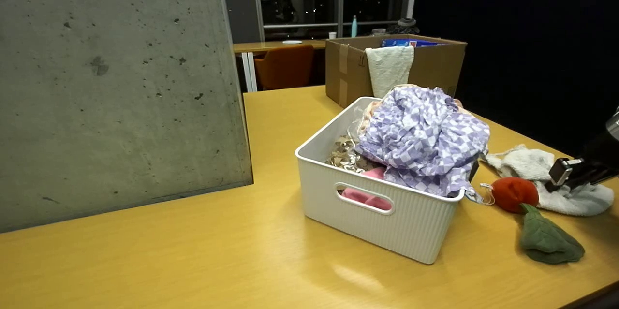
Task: Put the purple clothing, towel and radish in the storage container.
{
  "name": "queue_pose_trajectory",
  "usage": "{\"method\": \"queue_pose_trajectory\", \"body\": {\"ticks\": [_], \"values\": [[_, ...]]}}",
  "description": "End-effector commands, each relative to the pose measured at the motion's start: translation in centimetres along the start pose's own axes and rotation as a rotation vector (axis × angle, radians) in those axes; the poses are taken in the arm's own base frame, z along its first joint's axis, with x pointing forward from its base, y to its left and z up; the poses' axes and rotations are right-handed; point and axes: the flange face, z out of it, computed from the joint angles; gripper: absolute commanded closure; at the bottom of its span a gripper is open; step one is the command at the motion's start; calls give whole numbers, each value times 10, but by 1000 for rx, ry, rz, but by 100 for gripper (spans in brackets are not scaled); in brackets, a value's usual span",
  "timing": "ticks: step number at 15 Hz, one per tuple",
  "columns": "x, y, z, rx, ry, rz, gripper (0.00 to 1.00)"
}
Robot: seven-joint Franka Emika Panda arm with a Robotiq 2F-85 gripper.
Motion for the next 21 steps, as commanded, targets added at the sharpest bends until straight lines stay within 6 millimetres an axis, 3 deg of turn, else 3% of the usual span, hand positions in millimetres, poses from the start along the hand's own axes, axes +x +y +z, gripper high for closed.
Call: {"method": "queue_pose_trajectory", "body": {"ticks": [1,3,8,15,21], "values": [[6,5,-12,3,13,0,95],[7,3,-22,-2,21,-4,100],[-5,-10,-57,-12,38,-23,98],[-5,-59,-113,10,90,-104,98],[-1,-99,-139,22,96,-175,98]]}}
